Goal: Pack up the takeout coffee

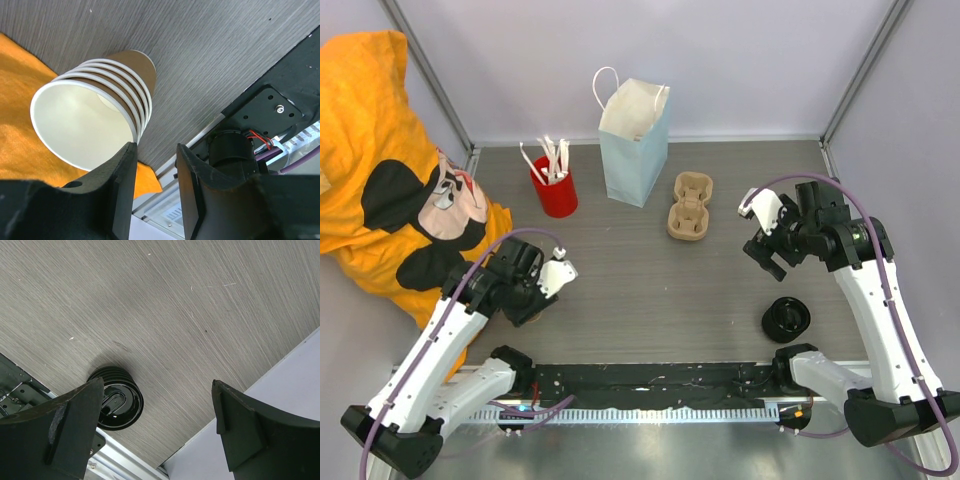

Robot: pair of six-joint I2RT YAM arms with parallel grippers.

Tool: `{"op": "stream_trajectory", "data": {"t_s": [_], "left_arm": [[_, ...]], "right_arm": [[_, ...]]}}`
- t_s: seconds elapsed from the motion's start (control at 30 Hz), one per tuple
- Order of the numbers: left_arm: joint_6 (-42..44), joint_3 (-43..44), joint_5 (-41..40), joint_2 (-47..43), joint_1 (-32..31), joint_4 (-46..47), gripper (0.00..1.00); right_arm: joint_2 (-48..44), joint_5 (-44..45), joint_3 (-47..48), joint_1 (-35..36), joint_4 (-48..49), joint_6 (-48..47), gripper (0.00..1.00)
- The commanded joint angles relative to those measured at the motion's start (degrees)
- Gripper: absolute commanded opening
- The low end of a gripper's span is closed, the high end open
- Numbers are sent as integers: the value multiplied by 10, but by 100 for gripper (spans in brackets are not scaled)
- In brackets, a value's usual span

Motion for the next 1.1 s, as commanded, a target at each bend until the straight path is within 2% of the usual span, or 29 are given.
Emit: {"op": "stream_trajectory", "data": {"t_s": [0.0, 0.2, 0.73, 0.97, 1.07], "left_arm": [[-5, 14, -14, -9, 5, 3, 43], [-7, 51, -7, -11, 9, 0, 45], [4, -22, -39, -3, 10, 65, 42], [6, -26, -43, 2, 13, 76, 36], [6, -28, -44, 2, 14, 80, 30]], "right_arm": [[2, -10, 19, -1, 14, 4, 92], [4, -15, 23, -1, 13, 4, 92], [0, -23, 16, -1, 12, 9, 92], [0, -25, 14, -1, 14, 12, 92], [1, -26, 14, -1, 16, 13, 91]]}}
